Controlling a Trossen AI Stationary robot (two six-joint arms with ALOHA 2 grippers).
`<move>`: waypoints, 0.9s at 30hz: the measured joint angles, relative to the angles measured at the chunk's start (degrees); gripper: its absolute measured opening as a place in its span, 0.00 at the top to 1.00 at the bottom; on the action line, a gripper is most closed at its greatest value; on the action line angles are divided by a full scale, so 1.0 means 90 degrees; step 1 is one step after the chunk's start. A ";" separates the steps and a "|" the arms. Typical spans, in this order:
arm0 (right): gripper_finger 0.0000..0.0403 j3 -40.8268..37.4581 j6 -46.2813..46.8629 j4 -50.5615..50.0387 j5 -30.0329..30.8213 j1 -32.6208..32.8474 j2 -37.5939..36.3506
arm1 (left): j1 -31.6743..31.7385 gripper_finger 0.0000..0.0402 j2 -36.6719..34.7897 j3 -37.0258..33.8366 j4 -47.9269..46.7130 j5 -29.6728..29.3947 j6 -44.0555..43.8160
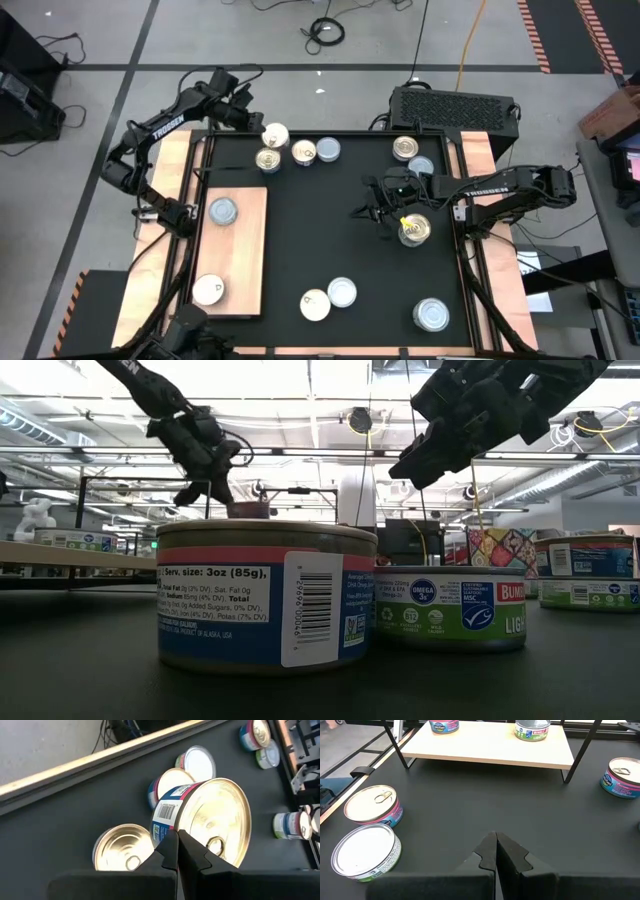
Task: Stack canned seafood by type on shelf
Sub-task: Put the blue tuna can on the shelf
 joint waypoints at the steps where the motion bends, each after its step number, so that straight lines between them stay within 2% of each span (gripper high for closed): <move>1: 1.00 0.0000 0.0000 0.0000 0.0002 0.0000 0.0000 | 0.0000 1.00 -0.0050 0.0036 -0.0005 0.0000 -0.0002; 11: 1.00 0.0000 -0.0002 0.0000 0.0002 0.0000 0.0000 | -0.0316 1.00 -0.1052 0.0078 -0.0568 -0.0027 -0.0012; 22: 1.00 0.0000 0.0022 0.0051 0.0002 0.0000 0.0000 | -0.1316 1.00 -0.2308 0.0085 -0.1184 -0.0025 -0.0549; 27: 1.00 0.0000 0.0024 0.0050 0.0002 0.0000 0.0000 | -0.1991 1.00 -0.2623 0.0085 -0.1764 -0.0359 -0.0767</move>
